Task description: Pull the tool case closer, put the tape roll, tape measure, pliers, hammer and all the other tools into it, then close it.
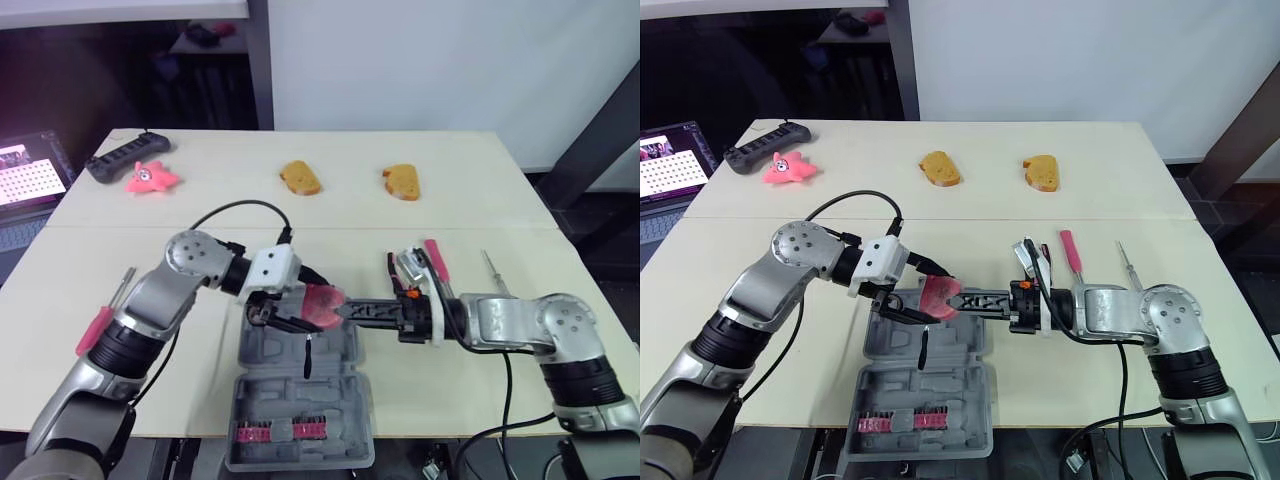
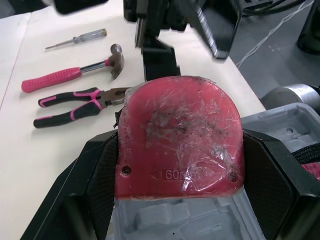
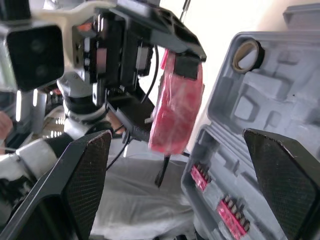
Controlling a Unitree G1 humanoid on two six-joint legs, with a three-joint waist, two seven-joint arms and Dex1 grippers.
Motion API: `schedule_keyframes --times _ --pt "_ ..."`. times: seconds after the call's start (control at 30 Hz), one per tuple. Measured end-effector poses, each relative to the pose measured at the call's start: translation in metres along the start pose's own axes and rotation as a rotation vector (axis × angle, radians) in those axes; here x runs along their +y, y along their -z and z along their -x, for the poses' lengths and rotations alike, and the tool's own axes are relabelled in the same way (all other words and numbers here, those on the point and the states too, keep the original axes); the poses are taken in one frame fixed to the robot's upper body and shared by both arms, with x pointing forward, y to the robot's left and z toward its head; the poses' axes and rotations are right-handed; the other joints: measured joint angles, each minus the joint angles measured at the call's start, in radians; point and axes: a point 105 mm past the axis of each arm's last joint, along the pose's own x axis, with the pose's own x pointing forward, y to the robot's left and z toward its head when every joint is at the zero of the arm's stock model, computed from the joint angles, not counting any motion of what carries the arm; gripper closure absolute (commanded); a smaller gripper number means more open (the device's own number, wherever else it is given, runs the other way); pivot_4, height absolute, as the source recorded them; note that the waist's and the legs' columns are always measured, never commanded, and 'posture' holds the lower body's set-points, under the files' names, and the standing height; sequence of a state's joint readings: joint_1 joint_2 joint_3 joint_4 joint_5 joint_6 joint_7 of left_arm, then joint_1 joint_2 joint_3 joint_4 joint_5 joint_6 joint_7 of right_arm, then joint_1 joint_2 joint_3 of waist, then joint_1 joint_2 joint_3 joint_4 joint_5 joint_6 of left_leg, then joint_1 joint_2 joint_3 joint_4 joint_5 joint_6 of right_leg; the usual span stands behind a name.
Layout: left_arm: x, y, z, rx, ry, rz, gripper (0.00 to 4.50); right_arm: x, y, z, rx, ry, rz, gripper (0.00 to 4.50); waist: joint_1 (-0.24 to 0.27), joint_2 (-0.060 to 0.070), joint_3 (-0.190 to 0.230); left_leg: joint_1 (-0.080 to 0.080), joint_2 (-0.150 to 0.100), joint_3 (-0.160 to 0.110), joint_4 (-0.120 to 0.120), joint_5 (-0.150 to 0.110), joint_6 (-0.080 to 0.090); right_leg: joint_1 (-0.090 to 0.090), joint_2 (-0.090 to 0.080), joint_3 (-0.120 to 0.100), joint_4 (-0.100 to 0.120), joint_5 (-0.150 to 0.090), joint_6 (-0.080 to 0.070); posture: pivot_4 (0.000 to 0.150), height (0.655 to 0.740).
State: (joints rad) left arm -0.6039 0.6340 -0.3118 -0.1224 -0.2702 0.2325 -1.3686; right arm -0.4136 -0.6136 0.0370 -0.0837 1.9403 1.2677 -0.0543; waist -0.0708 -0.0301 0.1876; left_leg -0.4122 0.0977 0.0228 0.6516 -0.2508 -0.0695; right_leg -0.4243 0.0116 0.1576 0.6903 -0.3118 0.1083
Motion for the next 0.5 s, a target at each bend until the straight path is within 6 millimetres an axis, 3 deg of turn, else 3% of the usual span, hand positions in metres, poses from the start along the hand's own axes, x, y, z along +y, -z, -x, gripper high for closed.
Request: schedule_keyframes --times 0.07,0.27,0.37,0.47,0.5 --pt "-0.0021 0.0030 -0.0005 0.002 -0.001 0.012 1.51 0.0013 -0.0006 -0.0032 -0.008 -0.013 -0.006 0.92 0.001 0.000 0.000 0.000 0.000 0.000 0.000 0.000 0.000 0.000 0.000 0.000 0.000 0.000 0.000 0.150 0.7129" --pt "-0.0022 0.0034 -0.0007 0.016 -0.013 -0.001 1.51 -0.0069 -0.0030 -0.0070 -0.025 0.018 -0.045 3.95 0.002 0.000 0.000 0.000 0.000 0.000 0.000 0.000 0.000 0.000 0.000 0.000 0.000 0.000 0.000 0.150 0.7129" --pt "-0.0006 0.0029 -0.0007 0.025 -0.023 -0.013 1.51 -0.0076 -0.0036 -0.0069 -0.030 0.014 -0.054 4.02 0.002 0.000 0.000 0.000 0.000 0.000 0.000 0.000 0.000 0.000 0.000 0.000 0.000 0.000 0.000 0.150 0.7129" --pt "-0.0001 0.0014 -0.0033 0.008 -0.026 -0.006 0.04 -0.0064 -0.0042 -0.0041 -0.028 0.003 -0.050 4.02 0.001 0.000 0.000 0.000 0.000 0.000 0.000 0.000 0.000 0.000 0.000 0.000 0.000 0.000 0.000 0.150 0.7129" --pt "-0.0006 0.0008 -0.0040 -0.005 -0.024 0.005 0.00 -0.0046 -0.0031 -0.0023 -0.017 -0.013 -0.047 4.02 0.001 0.000 0.000 0.000 0.000 0.000 0.000 0.000 0.000 0.000 0.000 0.000 0.000 0.000 0.000 0.150 0.7129"
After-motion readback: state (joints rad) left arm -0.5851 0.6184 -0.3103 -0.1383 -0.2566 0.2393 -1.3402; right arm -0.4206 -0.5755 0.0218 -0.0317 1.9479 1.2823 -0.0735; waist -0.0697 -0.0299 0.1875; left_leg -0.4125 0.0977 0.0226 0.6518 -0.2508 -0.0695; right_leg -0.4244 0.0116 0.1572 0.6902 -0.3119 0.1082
